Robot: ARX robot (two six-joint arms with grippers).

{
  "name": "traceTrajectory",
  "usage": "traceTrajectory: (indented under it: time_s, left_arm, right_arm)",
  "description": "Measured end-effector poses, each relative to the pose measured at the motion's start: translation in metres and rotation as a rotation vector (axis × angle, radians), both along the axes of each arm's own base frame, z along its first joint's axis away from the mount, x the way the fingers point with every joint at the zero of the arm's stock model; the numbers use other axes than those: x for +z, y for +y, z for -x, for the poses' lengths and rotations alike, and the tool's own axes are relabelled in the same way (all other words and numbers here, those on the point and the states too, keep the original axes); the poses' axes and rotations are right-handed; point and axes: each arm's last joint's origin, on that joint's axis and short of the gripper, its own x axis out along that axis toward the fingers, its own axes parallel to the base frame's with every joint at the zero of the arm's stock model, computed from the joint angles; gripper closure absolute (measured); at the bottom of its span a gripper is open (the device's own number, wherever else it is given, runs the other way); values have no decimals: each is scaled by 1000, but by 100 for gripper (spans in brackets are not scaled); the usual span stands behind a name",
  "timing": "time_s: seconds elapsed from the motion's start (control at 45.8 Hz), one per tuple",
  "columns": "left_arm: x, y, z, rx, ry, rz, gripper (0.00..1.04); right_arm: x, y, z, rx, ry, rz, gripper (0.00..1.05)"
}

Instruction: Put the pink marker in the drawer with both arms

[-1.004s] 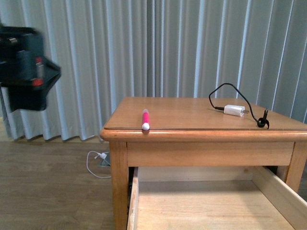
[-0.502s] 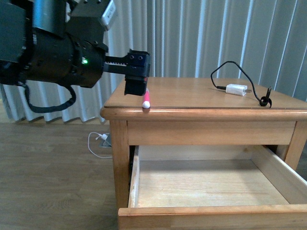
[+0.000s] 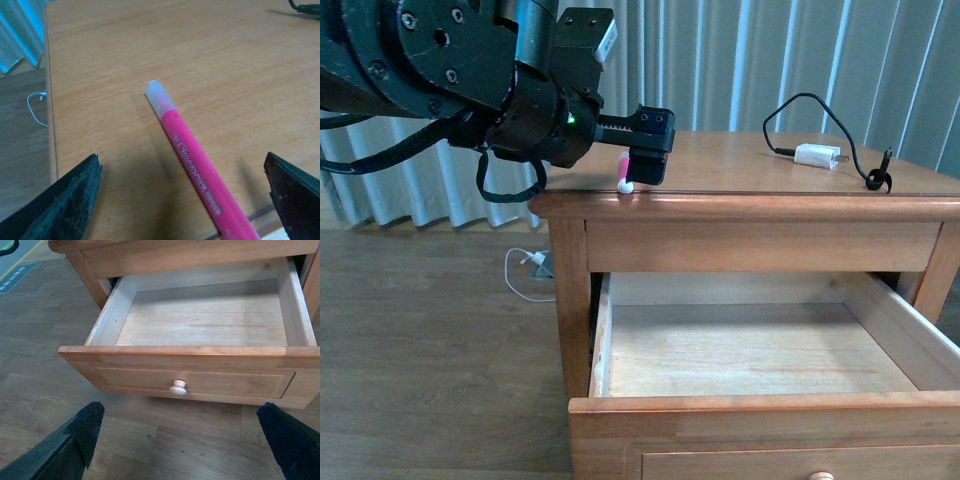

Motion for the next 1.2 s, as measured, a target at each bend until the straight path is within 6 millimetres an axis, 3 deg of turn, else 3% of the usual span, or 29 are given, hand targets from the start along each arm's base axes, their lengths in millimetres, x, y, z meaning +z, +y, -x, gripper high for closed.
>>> traceTrajectory:
  time_s: [0.284,0.546,0.851,1.048,1.201]
  left_arm:
    - [-13,-17,-10,-27,46,-29,6]
    - [-11,-25,-14,-31,68,-48,7]
    - [-11,-26,-13,-41,79,-60,47]
    - [-12,-18,-14,-59,90,-72,86]
    - [-10,-6,-2,-155,78,-61,90]
  right_arm:
    - [0,0,0,0,0,0,8]
    - [0,0,0,0,0,0,8]
    - [0,0,0,0,0,0,8]
    - [0,0,0,0,0,0,8]
    - [0,0,0,0,0,0,8]
